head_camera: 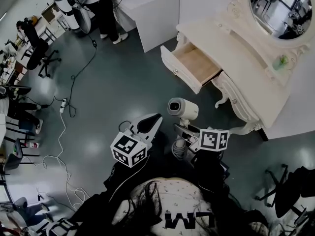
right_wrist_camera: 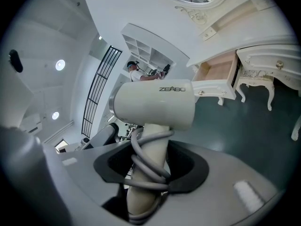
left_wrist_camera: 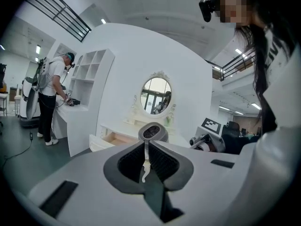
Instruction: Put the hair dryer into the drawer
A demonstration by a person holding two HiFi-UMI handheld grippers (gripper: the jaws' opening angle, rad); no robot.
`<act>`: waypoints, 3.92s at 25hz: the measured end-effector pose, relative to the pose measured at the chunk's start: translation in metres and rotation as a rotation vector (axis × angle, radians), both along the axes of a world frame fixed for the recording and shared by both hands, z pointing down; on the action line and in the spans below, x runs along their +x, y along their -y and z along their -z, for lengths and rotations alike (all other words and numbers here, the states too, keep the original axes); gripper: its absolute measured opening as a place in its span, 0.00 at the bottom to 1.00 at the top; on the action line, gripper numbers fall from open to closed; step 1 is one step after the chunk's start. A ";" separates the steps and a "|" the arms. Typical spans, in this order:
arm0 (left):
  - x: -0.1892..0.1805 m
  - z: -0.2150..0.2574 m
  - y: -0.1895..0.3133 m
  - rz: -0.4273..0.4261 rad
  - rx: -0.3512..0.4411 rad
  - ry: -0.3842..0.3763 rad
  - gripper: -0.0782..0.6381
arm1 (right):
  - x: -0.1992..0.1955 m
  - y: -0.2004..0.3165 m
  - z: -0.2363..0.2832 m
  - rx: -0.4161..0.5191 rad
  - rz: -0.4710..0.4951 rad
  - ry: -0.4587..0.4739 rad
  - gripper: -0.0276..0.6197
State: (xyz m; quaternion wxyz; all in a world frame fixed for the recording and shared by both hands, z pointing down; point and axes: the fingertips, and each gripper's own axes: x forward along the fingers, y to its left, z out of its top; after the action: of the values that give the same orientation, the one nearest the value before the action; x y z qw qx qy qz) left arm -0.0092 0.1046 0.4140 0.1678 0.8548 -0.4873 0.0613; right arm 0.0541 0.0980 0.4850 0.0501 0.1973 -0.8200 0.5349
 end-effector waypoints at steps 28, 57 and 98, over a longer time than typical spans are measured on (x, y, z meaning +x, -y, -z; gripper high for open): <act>-0.115 0.002 0.233 -0.269 -0.022 -0.066 0.12 | -0.116 0.204 -0.002 -0.064 -0.240 -0.042 0.37; -0.072 -0.015 0.311 -0.412 -0.064 -0.094 0.12 | -0.058 0.293 -0.026 -0.100 -0.356 -0.133 0.37; -0.005 -0.036 0.412 -0.226 -0.152 -0.036 0.12 | 0.008 0.439 -0.249 -0.011 0.251 -0.705 0.37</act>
State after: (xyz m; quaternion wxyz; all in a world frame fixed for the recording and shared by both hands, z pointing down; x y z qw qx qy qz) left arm -0.0140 -0.3079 0.4496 0.2330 0.8900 -0.3786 0.1012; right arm 0.0625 -0.3410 0.7337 0.3955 0.2669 -0.7674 0.4282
